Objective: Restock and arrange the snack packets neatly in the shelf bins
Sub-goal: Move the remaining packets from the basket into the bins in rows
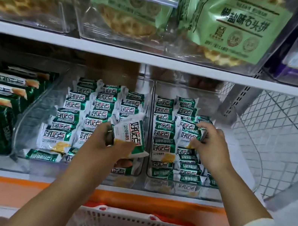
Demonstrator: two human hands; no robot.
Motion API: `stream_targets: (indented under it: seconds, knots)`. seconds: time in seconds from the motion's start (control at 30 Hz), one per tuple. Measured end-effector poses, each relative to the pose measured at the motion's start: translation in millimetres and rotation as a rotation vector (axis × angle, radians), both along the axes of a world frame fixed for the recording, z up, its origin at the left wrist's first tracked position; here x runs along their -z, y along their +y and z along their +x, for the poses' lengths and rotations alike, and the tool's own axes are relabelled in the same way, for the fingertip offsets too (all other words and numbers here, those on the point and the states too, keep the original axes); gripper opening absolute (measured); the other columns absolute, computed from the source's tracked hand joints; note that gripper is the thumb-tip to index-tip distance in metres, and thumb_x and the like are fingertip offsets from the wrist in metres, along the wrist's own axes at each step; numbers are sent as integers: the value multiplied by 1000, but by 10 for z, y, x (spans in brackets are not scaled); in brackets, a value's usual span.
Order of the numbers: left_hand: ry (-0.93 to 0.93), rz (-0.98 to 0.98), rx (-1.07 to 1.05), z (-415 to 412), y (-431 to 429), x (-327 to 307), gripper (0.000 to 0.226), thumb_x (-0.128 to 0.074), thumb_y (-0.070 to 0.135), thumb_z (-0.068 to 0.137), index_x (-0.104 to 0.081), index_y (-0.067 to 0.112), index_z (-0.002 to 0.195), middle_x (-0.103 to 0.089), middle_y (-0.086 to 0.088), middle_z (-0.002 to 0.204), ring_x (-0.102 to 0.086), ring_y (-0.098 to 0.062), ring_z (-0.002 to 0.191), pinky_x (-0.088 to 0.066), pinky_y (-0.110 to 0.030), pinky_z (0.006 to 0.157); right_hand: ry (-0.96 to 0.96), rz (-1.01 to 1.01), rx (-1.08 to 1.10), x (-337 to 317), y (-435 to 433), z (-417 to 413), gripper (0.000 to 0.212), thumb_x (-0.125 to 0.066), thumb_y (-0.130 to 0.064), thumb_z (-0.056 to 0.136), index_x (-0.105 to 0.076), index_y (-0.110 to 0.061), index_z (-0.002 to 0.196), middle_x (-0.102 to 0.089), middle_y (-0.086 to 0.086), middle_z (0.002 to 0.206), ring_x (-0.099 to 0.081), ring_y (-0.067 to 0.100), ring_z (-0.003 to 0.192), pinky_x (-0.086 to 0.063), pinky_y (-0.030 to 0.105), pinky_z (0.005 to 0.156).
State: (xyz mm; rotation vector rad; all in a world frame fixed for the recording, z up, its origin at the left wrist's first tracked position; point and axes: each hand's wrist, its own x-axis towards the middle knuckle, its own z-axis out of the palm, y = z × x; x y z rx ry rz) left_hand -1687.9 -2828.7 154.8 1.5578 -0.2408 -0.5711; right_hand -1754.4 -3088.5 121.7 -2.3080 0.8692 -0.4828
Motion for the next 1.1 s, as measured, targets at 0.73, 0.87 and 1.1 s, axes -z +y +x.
stream_targets:
  seconds: [0.73, 0.87, 1.1]
  knots:
    - [-126, 0, 109, -282, -47, -73, 22, -64, 35, 91, -68, 30, 112, -71, 8, 107, -68, -11, 96, -58, -23, 76, -309, 588, -228, -675, 968, -542, 31, -69, -17, 86, -63, -34, 111, -73, -13, 96, -71, 8, 81, -55, 23, 70]
    - [-510, 291, 95, -201, -34, 36, 46, -67, 45, 87, -55, 39, 131, -54, 18, 125, -56, -1, 112, -54, -21, 83, -280, 249, -61, -674, 345, -542, 36, -65, -17, 90, -63, -52, 97, -66, -3, 109, -67, 28, 82, -53, 40, 70]
    - [-683, 563, 255, -202, -141, 261, 66, -57, 41, 97, -24, 36, 154, -38, 8, 151, -45, -13, 130, -42, -35, 107, 92, 12, -171, -279, -18, -333, 30, -61, -11, 93, -65, -33, 113, -40, 4, 108, -49, 11, 84, -38, 2, 60]
